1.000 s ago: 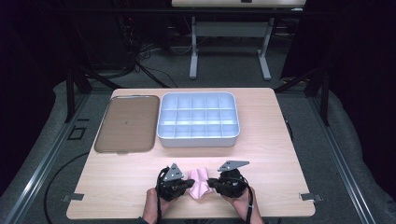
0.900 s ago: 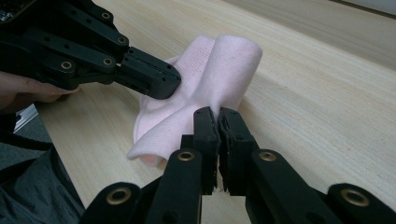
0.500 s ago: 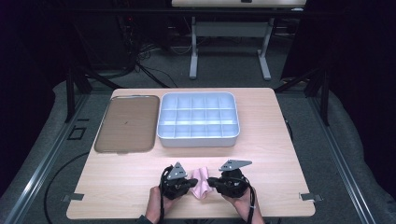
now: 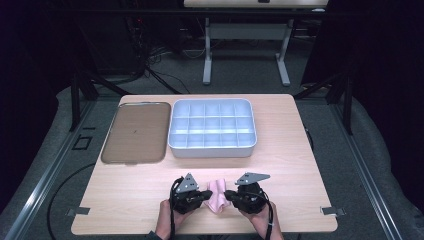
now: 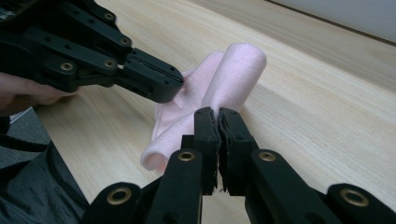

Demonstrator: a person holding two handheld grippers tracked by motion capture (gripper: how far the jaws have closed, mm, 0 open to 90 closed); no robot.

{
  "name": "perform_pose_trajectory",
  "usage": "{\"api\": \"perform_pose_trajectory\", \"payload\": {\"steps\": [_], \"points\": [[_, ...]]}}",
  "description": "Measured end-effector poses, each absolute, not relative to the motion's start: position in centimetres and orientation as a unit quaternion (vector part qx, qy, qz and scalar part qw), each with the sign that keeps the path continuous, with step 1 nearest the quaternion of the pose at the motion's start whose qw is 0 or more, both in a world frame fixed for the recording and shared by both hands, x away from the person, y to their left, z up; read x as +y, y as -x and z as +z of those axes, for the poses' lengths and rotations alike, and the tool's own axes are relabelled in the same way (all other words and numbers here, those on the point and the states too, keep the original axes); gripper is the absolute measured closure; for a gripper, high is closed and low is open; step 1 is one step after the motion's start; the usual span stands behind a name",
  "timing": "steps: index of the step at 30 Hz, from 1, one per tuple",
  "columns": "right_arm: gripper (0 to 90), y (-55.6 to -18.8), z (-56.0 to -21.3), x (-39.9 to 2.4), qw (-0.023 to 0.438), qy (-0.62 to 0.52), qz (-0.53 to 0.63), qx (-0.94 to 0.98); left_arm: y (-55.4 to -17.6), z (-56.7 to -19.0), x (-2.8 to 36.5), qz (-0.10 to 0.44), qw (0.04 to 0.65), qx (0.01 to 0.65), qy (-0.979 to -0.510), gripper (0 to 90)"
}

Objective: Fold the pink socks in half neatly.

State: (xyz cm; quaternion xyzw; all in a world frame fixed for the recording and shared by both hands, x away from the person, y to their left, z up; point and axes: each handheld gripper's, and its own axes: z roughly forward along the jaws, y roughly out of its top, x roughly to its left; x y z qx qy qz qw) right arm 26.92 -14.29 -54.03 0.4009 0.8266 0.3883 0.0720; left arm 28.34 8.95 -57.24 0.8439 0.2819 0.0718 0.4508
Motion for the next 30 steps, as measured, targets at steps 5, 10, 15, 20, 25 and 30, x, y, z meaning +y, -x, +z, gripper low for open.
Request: {"api": "perform_pose_trajectory", "payload": {"steps": [5, 10, 15, 20, 25, 30], "points": [[86.4, -26.7, -53.7, -14.4, 0.084, -0.395, 0.383, 0.831, -27.9, -57.7, 8.9, 0.082, 0.434, 0.291, -0.848, 88.5], [86.4, -26.7, -53.3, -13.9, 0.088, -0.382, 0.38, 0.838, -28.2, -58.1, 8.9, 0.072, 0.439, 0.295, -0.845, 89.7], [86.4, -26.9, -53.2, -12.7, 0.086, -0.366, 0.374, 0.848, -28.3, -58.2, 8.9, 0.07, 0.44, 0.297, -0.845, 89.9], [86.3, -27.0, -53.7, -11.0, 0.084, -0.342, 0.356, 0.866, -28.2, -58.2, 9.0, 0.07, 0.441, 0.296, -0.844, 89.9], [86.2, -27.2, -54.4, -10.2, 0.079, -0.336, 0.345, 0.873, -28.1, -58.2, 9.6, 0.066, 0.447, 0.304, -0.839, 88.3], [85.8, -27.5, -55.0, -9.9, 0.075, -0.336, 0.342, 0.874, -28.0, -58.1, 11.1, 0.071, 0.462, 0.321, -0.823, 87.9]]}}
